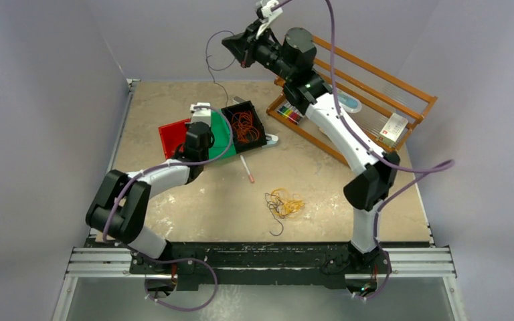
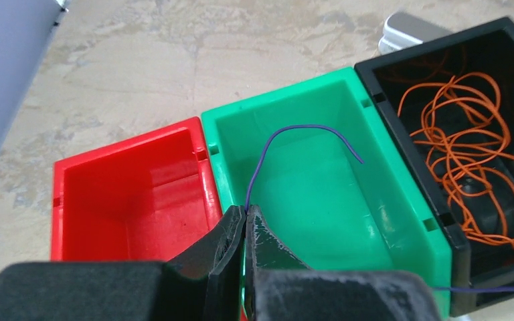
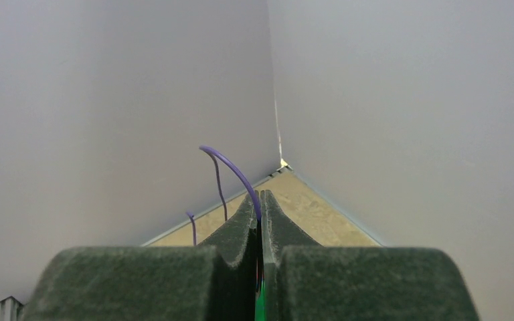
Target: Untangle the cables
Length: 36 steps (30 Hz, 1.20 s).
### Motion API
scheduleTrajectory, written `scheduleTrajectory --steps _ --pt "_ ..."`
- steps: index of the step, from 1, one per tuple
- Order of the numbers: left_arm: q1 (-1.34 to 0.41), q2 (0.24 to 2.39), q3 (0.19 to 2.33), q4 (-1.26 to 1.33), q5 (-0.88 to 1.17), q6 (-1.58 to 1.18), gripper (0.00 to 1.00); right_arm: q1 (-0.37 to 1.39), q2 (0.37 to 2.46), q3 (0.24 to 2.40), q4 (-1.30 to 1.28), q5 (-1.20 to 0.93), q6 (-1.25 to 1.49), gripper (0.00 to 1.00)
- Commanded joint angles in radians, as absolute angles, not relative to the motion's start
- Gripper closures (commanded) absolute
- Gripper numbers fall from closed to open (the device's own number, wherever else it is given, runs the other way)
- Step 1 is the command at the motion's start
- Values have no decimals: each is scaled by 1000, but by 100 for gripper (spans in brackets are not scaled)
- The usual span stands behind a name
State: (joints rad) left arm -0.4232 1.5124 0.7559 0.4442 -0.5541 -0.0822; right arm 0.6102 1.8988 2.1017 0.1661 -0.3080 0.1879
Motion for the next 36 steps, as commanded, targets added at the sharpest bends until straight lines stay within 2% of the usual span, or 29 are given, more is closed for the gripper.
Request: scheduleTrajectory --steps 1,9,11,23,32,36 --pt "-393 1573 833 498 -488 -86 98 598 1981 2249 184 -407 189 100" --pt "-392 1483 779 483 -471 -178 60 597 2058 2329 174 -448 200 100" --pt "-391 1452 755 483 -466 -216 56 598 2066 2331 180 -460 203 100" --pt "-391 1131 476 594 -346 -433 53 598 2174 2404 274 -627 299 100" --pt "-393 1035 394 554 -394 -511 53 609 2324 2495 342 -772 426 100" --pt "-392 990 361 536 -447 -545 53 616 2341 2466 346 -789 428 100"
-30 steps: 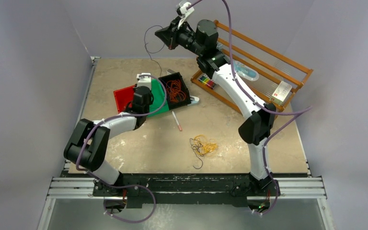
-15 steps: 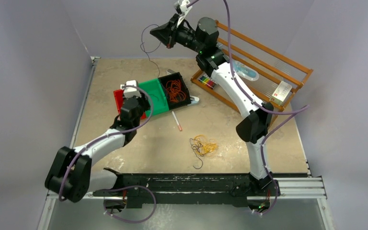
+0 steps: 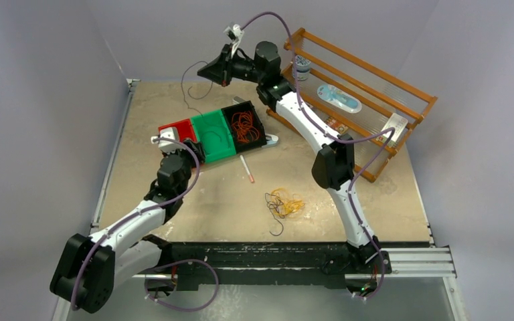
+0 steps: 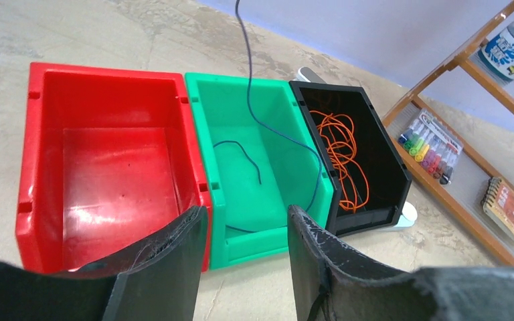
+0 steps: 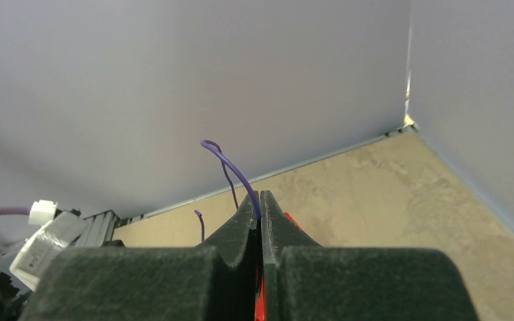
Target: Untangle the cables
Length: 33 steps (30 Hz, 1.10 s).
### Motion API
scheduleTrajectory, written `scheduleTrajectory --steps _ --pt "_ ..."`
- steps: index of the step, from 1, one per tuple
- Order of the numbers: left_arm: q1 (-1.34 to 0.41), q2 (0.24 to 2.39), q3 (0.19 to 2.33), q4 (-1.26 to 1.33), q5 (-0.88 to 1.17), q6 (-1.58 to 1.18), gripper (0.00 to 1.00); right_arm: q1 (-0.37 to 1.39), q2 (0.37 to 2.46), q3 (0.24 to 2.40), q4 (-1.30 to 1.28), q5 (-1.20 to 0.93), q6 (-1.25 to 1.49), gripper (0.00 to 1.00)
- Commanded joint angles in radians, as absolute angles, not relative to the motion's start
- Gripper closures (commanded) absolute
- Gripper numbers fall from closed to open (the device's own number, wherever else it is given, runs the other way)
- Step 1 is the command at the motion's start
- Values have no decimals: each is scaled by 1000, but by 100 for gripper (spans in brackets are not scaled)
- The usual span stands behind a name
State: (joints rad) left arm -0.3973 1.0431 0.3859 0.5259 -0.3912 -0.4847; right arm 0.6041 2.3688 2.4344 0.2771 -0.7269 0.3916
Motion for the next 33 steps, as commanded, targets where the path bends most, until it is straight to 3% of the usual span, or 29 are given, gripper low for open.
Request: scheduleTrajectory --steps 1,5,11,23,29,33 --pt "-391 982 357 529 -459 -550 53 616 2338 2439 348 -787 424 100" --pt "-392 962 354 498 -469 -556 53 618 2305 2336 331 -716 373 100" --pt "-392 921 387 407 -491 -586 53 618 2204 2127 288 -451 275 100" --pt "-391 842 583 87 -646 -661 52 617 1988 1781 261 -125 191 100" --pt "-391 827 622 39 -689 -670 49 617 1859 1601 292 -116 165 100" --pt "-392 866 667 20 -674 -667 49 616 1800 1494 302 -245 129 100"
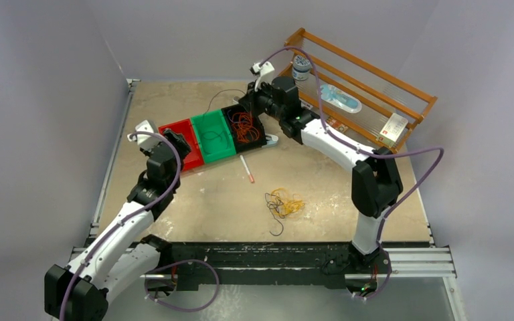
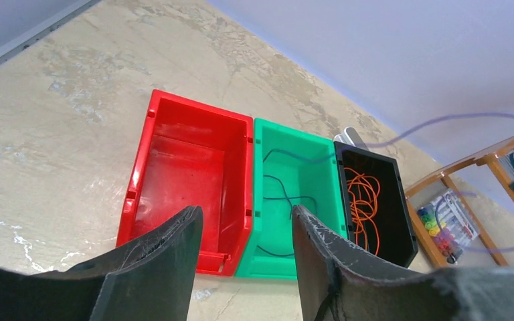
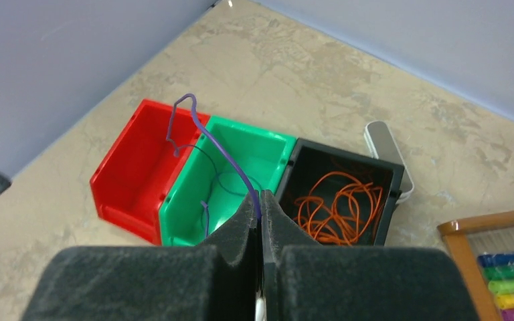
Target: Untangle the cables
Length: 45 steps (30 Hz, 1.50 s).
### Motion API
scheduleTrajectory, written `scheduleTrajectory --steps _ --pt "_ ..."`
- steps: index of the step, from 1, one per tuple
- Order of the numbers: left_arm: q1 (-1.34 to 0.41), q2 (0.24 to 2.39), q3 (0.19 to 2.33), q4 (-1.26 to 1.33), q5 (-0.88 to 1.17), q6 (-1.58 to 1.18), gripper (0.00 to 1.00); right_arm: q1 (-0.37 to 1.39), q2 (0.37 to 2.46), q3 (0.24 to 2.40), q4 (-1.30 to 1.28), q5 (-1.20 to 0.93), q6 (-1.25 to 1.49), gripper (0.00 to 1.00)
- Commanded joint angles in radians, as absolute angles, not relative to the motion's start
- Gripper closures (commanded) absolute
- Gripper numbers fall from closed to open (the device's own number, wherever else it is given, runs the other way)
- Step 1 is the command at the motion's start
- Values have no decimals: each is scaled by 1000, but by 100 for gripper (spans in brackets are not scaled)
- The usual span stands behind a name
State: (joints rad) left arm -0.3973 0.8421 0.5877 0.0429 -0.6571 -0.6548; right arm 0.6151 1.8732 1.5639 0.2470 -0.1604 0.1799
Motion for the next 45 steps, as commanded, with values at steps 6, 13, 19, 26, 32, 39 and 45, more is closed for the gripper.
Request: scheduleTrajectory --steps 6,13,19,26,32,39,45 --pt "-392 978 730 0 -646 -658 49 618 1745 1372 239 -255 124 100" --pt "-392 1125 792 35 -475 -640 49 617 1729 1329 152 -130 157 100" --pt "-391 1174 812 38 -424 -633 48 616 1759 1392 94 4 172 100" --pt "-392 1276 794 115 -360 -626 48 617 1844 1525 48 0 167 100" --pt "-392 1438 811 210 -318 -646 50 616 1893 1598 41 -48 166 100" --pt "-393 1366 766 185 -366 -665 51 617 1985 1719 58 -150 142 100" --pt "-392 1237 711 135 -446 -669 51 620 2071 1805 97 -249 180 100"
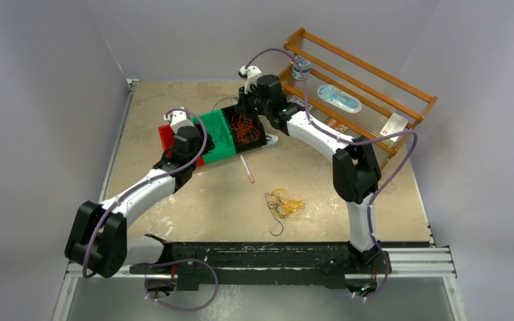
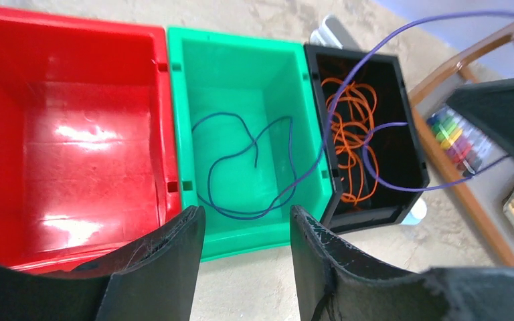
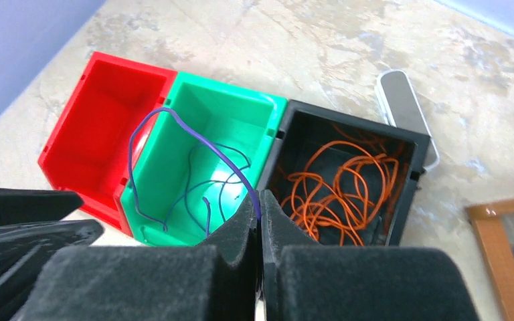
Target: Untangle the cables
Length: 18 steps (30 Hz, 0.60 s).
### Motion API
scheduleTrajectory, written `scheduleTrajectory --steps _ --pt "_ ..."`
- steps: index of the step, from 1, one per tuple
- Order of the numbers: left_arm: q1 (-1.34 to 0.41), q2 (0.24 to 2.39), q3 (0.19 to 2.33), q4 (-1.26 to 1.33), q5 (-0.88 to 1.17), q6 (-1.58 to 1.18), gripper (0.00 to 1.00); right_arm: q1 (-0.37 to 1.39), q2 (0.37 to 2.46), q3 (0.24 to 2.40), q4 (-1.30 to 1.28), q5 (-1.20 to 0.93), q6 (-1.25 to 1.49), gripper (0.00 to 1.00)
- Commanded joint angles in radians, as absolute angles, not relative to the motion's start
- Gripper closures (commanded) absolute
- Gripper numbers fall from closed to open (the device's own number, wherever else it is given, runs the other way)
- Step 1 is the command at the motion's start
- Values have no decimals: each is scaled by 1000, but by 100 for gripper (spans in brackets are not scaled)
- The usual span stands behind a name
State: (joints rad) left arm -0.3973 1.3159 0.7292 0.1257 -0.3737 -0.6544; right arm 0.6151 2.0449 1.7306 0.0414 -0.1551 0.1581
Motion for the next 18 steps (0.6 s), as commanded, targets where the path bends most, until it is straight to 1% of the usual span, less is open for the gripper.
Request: scheduleTrajectory --steps 1,7,13,18 --pt "-391 1227 710 124 -453 -668 51 621 2088 1818 103 -264 185 100" --pt "-392 1149 695 61 -509 -664 51 641 2183 1883 147 -326 211 100" --pt "-392 1070 680 7 -586 -662 51 665 2257 1935 148 -315 214 100" --pt "-392 1039 683 -17 -618 -652 51 674 2291 1959 159 -319 210 96"
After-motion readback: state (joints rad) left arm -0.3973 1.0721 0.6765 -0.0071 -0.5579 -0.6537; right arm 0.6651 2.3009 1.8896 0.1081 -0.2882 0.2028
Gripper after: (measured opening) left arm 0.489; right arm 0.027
